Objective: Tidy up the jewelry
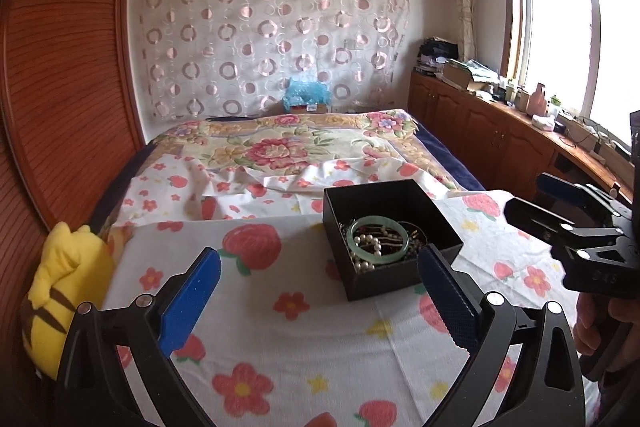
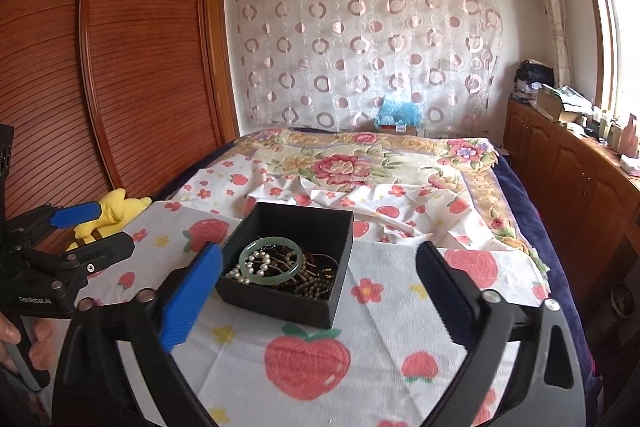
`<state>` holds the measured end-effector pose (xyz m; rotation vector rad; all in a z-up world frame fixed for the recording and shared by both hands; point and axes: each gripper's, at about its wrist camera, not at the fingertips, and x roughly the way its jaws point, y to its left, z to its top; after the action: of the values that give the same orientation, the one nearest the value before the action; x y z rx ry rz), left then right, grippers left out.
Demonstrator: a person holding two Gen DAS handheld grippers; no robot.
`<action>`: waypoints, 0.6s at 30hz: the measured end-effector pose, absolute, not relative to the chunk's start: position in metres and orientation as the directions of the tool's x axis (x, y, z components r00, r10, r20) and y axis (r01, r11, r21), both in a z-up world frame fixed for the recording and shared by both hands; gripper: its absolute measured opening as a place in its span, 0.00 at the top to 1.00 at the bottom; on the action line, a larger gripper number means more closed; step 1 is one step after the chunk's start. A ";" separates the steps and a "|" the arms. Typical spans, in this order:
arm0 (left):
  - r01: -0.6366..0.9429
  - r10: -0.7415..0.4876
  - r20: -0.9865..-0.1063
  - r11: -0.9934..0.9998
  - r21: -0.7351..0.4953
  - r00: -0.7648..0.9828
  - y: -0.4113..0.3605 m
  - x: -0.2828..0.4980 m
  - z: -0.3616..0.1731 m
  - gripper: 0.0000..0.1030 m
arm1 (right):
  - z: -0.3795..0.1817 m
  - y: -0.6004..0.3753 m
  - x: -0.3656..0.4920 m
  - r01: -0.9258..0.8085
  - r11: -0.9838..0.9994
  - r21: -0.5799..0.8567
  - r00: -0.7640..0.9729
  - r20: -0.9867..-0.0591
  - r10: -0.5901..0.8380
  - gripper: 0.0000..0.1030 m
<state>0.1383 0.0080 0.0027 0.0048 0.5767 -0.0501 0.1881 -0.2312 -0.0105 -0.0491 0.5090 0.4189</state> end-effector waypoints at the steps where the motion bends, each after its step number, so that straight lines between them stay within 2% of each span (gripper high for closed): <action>1: 0.043 -0.036 -0.540 0.999 0.000 0.841 0.007 0.133 0.004 0.08 | -0.009 -0.232 0.182 -0.397 0.916 0.058 0.795 -0.477 0.374 0.03; 9: 0.023 -0.030 -0.512 1.000 -0.020 0.858 0.003 0.088 0.006 0.08 | 0.002 -0.246 0.134 -0.331 0.941 0.063 0.839 -0.436 0.324 0.03; 18: 0.012 -0.021 -0.512 1.000 -0.020 0.859 0.002 0.059 0.004 0.08 | -0.002 -0.253 0.095 -0.329 0.940 0.087 0.843 -0.423 0.334 0.03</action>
<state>0.0588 0.0015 0.0040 -0.0163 0.5378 -0.0173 0.0951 -0.2528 -0.0023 0.0113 0.4482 0.3501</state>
